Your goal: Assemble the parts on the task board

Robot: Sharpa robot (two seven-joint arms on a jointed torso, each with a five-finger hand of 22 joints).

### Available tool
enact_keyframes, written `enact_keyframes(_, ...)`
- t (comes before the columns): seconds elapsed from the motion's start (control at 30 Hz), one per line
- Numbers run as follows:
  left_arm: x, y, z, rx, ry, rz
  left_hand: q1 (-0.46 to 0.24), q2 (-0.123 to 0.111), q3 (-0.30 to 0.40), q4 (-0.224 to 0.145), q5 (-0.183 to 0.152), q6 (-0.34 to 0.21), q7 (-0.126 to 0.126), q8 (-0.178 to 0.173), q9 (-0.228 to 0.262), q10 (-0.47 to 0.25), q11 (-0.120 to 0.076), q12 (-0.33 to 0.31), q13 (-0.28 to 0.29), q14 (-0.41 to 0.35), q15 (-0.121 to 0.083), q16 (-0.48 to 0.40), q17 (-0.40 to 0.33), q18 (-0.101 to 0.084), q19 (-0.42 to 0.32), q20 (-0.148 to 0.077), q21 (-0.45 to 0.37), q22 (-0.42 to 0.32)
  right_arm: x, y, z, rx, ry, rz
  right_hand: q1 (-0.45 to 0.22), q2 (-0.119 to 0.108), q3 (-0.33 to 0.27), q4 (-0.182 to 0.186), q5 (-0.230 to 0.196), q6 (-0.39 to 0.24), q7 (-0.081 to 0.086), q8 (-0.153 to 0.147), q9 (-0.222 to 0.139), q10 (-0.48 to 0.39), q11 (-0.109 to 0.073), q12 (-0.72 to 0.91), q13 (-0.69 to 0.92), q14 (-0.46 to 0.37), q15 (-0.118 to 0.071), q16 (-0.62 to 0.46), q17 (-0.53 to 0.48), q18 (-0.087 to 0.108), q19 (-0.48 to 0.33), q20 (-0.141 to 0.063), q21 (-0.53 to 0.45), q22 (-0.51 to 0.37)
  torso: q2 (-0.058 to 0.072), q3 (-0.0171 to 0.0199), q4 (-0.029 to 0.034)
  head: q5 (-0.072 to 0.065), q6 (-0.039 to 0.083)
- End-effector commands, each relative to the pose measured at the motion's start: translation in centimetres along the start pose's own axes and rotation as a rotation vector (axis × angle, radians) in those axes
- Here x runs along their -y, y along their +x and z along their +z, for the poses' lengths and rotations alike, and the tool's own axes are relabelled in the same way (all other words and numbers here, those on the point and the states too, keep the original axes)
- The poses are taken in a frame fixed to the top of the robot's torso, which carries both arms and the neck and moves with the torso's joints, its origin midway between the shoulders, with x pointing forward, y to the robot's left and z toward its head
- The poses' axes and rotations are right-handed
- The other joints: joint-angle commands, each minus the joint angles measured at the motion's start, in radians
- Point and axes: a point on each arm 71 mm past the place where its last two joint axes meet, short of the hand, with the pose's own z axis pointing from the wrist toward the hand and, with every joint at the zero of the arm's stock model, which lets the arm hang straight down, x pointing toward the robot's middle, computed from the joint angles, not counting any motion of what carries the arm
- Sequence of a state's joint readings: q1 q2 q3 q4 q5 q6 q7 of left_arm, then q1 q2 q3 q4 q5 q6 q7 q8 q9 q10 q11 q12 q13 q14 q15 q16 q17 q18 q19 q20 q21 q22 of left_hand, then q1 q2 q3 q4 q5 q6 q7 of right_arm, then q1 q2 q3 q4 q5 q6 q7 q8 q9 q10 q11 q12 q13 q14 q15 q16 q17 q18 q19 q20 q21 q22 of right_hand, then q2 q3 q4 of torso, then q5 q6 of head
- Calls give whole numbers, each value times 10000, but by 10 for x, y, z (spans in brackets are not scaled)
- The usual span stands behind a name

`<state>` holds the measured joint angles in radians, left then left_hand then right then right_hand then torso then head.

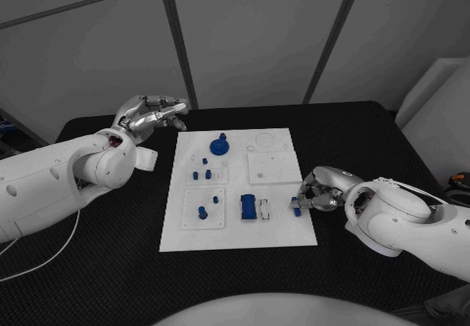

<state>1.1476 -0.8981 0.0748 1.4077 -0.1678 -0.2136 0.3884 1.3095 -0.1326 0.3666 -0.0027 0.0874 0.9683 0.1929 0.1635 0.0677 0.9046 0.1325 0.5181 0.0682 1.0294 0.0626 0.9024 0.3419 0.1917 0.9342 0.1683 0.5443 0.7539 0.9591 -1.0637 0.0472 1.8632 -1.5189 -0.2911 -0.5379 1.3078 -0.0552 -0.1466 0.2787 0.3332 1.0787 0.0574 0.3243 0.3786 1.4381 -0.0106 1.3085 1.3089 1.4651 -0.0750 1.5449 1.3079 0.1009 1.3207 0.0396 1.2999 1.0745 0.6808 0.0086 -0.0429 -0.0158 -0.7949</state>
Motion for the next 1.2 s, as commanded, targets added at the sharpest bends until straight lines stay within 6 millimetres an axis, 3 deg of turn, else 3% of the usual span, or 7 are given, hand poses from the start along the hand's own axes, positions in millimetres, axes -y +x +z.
enact_keyframes(0.03,2,0,0,-79,147,-51,28,47,-48,-11,23,-54,-3,62,-3,-77,-5,47,-13,-40,3,32,-11,-94,36,6,-67,-12,-2,2,1,-154,33,-428,34,-87,-67,9,36,95,5,-29,12,-2,-42,-51,89,908,3,-60,1992,-13,-34,-7,-55,-10,-3,-2,4,12,-19)
enact_keyframes(0.53,2,-1,0,-68,133,-45,28,47,-48,-11,23,-54,-3,62,-3,-77,-5,47,-13,-40,3,32,-11,-94,36,6,-67,-12,-8,10,3,-428,-100,-1234,888,-172,-81,-460,-63,196,-45,-122,41,-33,-98,-133,75,901,-53,-79,1965,-8,-58,-63,-102,-45,0,-5,1,30,-90)
enact_keyframes(0.67,2,-1,-1,-63,131,-42,28,47,-48,-11,23,-54,-3,62,-3,-77,-5,47,-13,-40,3,32,-11,-94,36,6,-67,-12,-11,12,4,-383,-173,-1486,1204,-173,24,-641,-479,209,-33,-178,38,-56,-92,-177,60,899,-51,-86,1956,-8,-62,-69,-117,-51,-6,-3,-2,38,-110)
enact_keyframes(0.93,2,-1,-1,-59,130,-39,39,42,-77,-13,16,-64,-3,75,-4,-87,-4,63,-14,-49,5,44,-30,-96,47,6,-84,-29,-16,15,3,-317,-324,-1746,1643,-159,291,-885,-649,219,-22,-267,17,-92,-89,-239,39,896,-49,-94,1947,-6,-71,-69,-140,-65,-3,-8,4,25,-140)
enact_keyframes(1.03,2,-1,-1,-54,128,-37,39,42,-77,-13,16,-64,-3,75,-4,-87,-4,63,-14,-49,5,44,-30,-96,47,6,-84,-29,-18,15,3,-212,-366,-1739,1770,-118,458,-930,-367,230,-13,-319,-4,-103,-87,-250,46,897,-49,-93,1952,-7,-64,-70,-138,-52,-8,0,-3,35,-136)
enact_keyframes(1.2,2,-1,-1,-56,127,-38,39,42,-77,-13,16,-64,-3,75,-4,-87,-4,63,-14,-49,5,44,-30,-96,47,6,-84,-29,-21,13,2,137,-325,-1416,2251,135,1243,-1059,108,368,-80,-404,-54,-80,-158,-200,131,914,-100,-59,2021,-32,19,-111,-57,93,-10,-4,6,34,-146)
